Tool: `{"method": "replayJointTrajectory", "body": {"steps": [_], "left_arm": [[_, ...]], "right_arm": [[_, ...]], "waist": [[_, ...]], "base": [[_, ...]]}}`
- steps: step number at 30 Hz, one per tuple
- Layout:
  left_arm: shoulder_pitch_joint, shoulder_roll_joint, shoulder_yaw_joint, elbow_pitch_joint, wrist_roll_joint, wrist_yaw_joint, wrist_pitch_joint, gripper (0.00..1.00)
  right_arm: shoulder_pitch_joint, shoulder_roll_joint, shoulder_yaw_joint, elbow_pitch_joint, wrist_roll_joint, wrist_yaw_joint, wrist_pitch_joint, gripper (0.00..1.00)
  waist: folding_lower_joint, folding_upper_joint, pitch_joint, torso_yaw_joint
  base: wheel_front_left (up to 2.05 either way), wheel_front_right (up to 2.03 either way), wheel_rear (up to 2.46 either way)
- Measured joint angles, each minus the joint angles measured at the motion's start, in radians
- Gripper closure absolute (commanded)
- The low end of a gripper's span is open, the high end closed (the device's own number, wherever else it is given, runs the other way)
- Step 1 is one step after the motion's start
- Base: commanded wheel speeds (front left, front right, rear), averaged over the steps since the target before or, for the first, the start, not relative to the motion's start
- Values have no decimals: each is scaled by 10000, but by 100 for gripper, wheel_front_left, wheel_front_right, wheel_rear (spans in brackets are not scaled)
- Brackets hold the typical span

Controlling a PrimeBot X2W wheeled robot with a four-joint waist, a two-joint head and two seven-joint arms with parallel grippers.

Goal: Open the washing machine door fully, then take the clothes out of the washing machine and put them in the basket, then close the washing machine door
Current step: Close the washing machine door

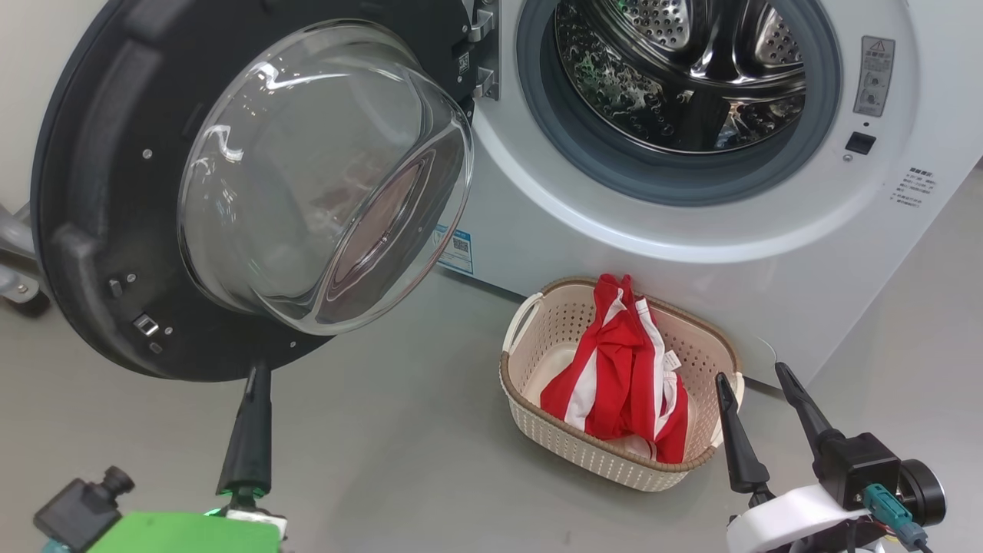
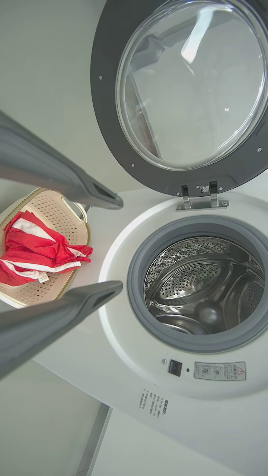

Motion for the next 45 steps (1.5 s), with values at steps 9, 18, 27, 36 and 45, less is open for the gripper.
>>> {"method": "replayJointTrajectory", "body": {"steps": [9,18,27,36,45], "left_arm": [[-715,-8,1741,-763,-2732,-163,460,100],[-1392,1034,3687,-295,-3455,-81,719,100],[-2137,2205,5216,1638,-4458,667,1246,100],[-3324,3214,5030,2984,-5047,1361,2443,100],[-4637,3708,4696,3898,-5373,1628,3110,100]], "right_arm": [[-33,-92,-8,-184,-23,0,115,0],[-149,-265,-52,-343,-44,0,205,0],[-252,-453,-130,-516,-140,2,395,0],[-500,-706,-123,-771,-299,21,591,0],[-824,-934,-63,-1020,-408,107,876,0]], "waist": [[0,0,330,-44],[0,0,657,-99],[0,0,982,-112],[0,0,1370,-196],[0,0,1842,-346]], "base": [[0,0,0],[0,0,0],[0,0,0],[0,0,0],[0,0,0]]}}
